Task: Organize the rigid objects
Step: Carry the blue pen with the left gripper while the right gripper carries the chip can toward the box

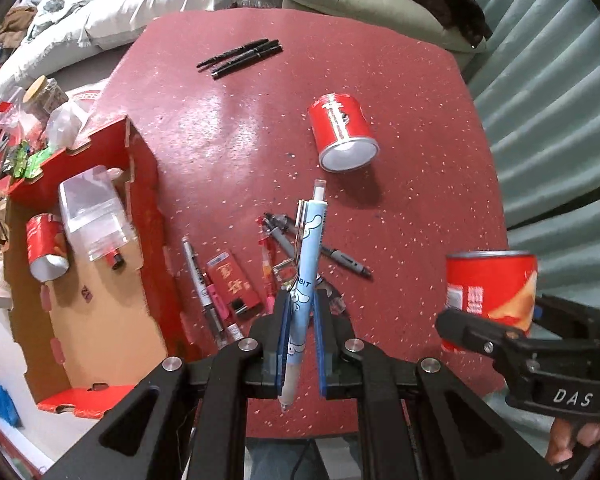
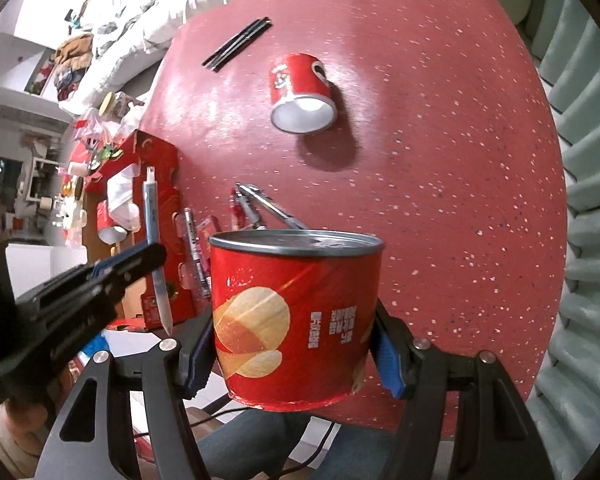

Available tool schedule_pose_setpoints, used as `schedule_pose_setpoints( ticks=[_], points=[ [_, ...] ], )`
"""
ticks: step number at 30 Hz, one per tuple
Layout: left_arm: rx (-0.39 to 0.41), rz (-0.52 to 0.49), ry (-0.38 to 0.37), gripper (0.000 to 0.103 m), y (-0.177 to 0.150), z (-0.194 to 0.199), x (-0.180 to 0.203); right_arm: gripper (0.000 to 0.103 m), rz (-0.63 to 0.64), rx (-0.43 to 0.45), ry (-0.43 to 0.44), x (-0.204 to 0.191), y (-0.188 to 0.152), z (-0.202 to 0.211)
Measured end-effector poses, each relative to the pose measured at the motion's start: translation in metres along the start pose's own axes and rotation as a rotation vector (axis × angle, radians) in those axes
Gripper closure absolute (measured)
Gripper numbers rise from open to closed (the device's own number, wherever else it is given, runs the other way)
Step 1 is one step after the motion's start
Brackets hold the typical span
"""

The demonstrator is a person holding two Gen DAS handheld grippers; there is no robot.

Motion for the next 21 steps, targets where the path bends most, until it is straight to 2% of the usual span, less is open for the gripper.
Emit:
schedule_pose_setpoints(
  ticks=[8,21],
  points=[
    [0.048,0.001,-0.008,0.091,-0.008,0.019,-0.033,0.034,0.041,0.018,-0.037,-0.044,-0.002,-0.002],
    [0.106,0.081,-0.016,0.091,-0.018,0.035,-0.099,0.034,0.116,0.017,-0.073,-0.111,-0.003,-0.014]
  ],
)
Point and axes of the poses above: each gripper's, at about its wrist camera, not at the fingertips, and z roughly against the way its jaws point, x to its right, y to its top, the point moved 5 cm from there along -z, roughly the way its jaws point, and after that the axes turned 5 degrees about -x, right-handed, at the moved point
